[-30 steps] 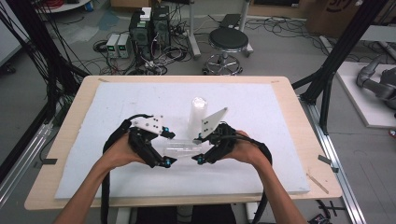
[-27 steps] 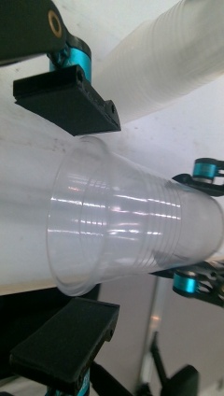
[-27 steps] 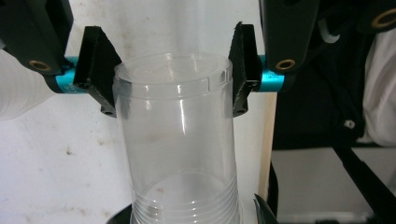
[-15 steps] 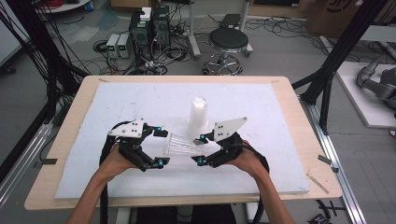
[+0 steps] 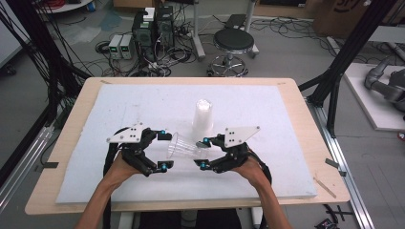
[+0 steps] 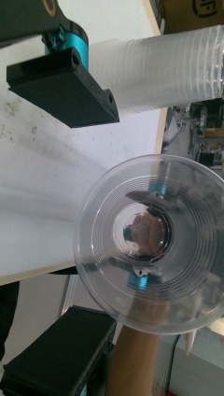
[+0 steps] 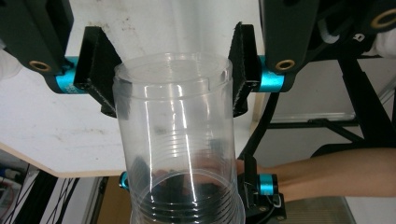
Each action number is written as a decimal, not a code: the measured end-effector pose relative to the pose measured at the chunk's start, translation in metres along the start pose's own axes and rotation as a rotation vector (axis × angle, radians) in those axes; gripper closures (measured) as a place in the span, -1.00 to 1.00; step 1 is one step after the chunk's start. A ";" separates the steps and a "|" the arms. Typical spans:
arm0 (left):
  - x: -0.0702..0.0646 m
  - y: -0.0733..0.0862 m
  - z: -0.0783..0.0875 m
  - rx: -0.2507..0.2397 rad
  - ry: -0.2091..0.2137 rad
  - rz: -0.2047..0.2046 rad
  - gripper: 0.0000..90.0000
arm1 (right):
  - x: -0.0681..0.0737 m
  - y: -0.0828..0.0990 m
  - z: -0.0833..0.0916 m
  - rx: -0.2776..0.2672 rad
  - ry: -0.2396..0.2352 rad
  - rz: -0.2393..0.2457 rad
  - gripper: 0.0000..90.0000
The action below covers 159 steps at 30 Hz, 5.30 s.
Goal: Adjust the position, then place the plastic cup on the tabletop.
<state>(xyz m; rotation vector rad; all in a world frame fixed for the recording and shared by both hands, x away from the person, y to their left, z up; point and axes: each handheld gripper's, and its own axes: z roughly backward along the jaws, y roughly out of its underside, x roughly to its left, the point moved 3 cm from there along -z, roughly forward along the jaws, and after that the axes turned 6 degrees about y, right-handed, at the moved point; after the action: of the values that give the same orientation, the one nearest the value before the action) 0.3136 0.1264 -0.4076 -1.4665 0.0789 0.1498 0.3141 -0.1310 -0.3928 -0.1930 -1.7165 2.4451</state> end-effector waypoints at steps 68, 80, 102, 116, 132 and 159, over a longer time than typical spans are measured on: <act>0.013 -0.027 -0.018 0.224 -0.019 -0.019 -0.28 | -0.007 0.029 0.022 -0.004 0.244 -0.119 -0.62; 0.040 -0.024 -0.011 0.553 -0.078 -0.004 -0.28 | -0.025 0.075 0.063 0.085 0.556 -0.251 -0.62; 0.058 -0.034 0.003 0.758 -0.131 -0.001 -0.28 | -0.028 0.110 0.085 0.137 0.718 -0.297 -0.62; 0.064 -0.031 0.001 0.765 -0.152 0.003 -0.28 | -0.028 0.110 0.085 0.136 0.714 -0.305 -0.62; 0.086 -0.014 -0.018 0.823 -0.171 0.039 -0.28 | -0.029 0.111 0.085 0.134 0.713 -0.312 -0.62; 0.094 0.010 -0.030 0.830 -0.212 0.063 -0.39 | -0.028 0.111 0.086 0.139 0.708 -0.318 -0.62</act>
<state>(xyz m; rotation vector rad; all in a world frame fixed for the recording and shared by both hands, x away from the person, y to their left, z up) 0.4057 0.1028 -0.4340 -0.6162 0.0099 0.2833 0.3207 -0.2527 -0.4679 -0.6254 -1.1591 1.9192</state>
